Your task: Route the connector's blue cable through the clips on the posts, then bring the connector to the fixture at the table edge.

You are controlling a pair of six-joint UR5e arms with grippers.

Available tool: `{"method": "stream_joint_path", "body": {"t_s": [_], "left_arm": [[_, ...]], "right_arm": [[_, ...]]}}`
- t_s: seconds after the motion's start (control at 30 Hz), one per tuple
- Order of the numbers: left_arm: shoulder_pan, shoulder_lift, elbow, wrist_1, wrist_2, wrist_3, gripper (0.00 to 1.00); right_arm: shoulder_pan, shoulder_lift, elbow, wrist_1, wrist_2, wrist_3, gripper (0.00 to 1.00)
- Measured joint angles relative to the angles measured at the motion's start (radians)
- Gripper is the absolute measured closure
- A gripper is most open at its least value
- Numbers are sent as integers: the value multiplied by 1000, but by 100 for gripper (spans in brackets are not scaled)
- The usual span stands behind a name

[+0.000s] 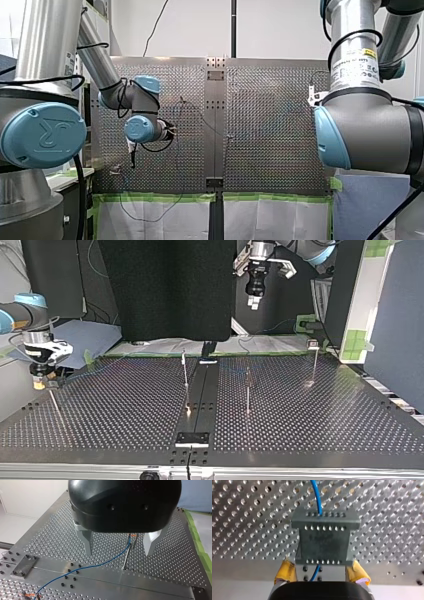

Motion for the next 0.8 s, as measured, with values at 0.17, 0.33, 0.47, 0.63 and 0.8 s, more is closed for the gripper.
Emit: {"method": "stream_joint_path", "body": {"t_s": [0.17,0.33,0.47,0.63,0.8], "left_arm": [[0,0,0,0,0,0,0],[0,0,0,0,0,0,0],[0,0,0,0,0,0,0],[0,0,0,0,0,0,0],[0,0,0,4,0,0,0]], "right_arm": [[-4,0,0,20,43,0,2],[-8,0,0,50,89,0,2],[-6,-1,1,76,125,0,2],[-3,-19,22,96,172,6,2],[2,-60,64,63,217,40,2]]}}
